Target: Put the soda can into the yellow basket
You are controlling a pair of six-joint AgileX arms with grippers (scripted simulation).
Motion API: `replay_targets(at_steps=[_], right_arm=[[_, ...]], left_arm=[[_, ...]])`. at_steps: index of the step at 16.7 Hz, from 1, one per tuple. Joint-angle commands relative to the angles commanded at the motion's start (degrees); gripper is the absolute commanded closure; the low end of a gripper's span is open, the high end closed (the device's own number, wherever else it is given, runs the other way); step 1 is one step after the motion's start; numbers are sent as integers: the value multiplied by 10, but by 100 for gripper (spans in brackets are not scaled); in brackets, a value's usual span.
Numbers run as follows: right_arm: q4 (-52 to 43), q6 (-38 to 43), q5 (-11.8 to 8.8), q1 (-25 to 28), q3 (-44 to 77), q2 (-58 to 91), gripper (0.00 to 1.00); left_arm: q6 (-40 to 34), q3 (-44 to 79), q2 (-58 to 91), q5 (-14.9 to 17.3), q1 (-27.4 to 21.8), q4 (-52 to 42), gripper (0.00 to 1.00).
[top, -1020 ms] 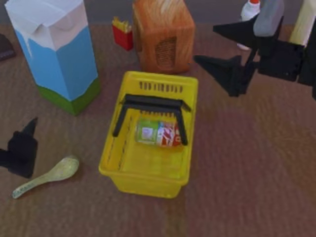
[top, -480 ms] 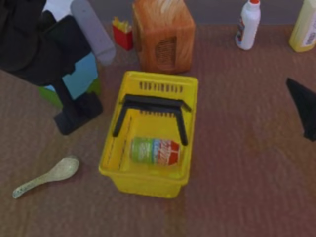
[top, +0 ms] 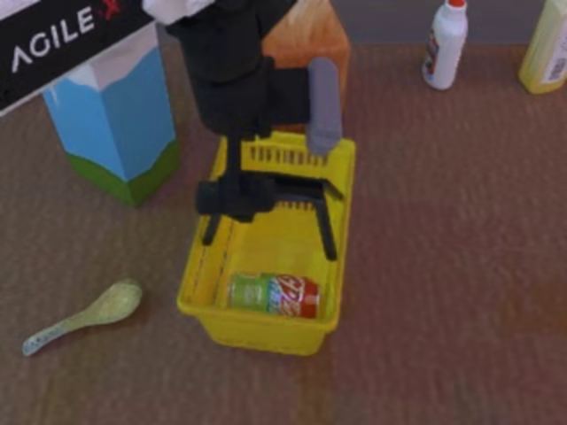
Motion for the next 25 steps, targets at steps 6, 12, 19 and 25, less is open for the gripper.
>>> replay_targets(at_steps=[6,12,19,25], right_arm=[[-37,1,45,-13,-36,-99,0],[-37,1,45,-13,-36,-99,0],[-37,1,45,-13,-36,-99,0],[-37,1,45,-13,-36,-99,0]], left_arm=[[44,90,96,-8,-20,-53,0],[45,80,94,-8,-18,-44,0],[44,39,92,-8,-19,-5,0],[44,39,92,-8,-19,-5,38]])
